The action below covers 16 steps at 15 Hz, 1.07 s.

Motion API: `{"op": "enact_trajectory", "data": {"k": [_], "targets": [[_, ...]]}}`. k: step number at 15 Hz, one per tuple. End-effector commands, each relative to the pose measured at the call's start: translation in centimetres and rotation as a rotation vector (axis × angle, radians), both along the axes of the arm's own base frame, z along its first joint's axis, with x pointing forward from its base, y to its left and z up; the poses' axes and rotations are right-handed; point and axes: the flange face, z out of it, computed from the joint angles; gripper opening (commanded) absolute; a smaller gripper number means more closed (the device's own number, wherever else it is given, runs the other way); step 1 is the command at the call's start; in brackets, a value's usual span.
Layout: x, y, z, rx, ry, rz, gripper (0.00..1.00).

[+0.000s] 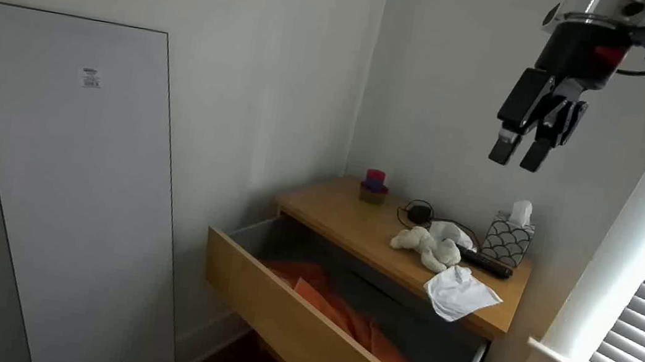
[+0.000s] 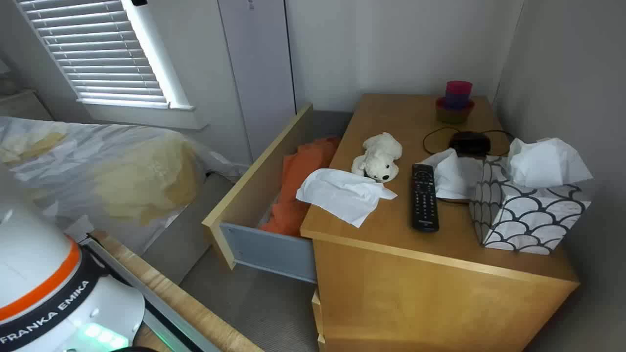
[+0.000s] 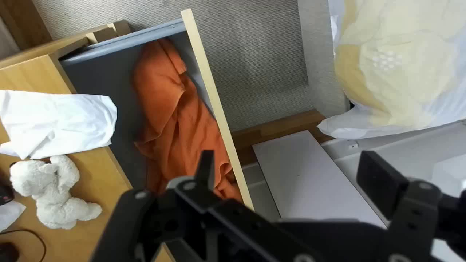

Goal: Use the paper towel in front of the paper towel box to wipe the counter top bottom corner surface and stack it on the paper towels on the left of the paper towel box

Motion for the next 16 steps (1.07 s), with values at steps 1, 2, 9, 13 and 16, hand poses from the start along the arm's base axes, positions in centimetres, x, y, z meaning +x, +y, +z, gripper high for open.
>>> {"op": "enact_trajectory", "data": {"k": [1, 2, 9, 13, 16], "targets": [[0.0, 0.0, 0.0, 0.0, 0.0, 0.0, 1.0], [0.0, 0.0, 0.0, 0.0, 0.0, 0.0, 1.0], [0.9, -0.6, -0.2, 0.024, 0.007, -0.02, 1.0], [4.1, -5.0, -2.1, 0.036, -0.066, -0.15, 1.0], [6.7, -9.2, -5.0, 0.05, -0.085, -0.254, 1.0]]}}
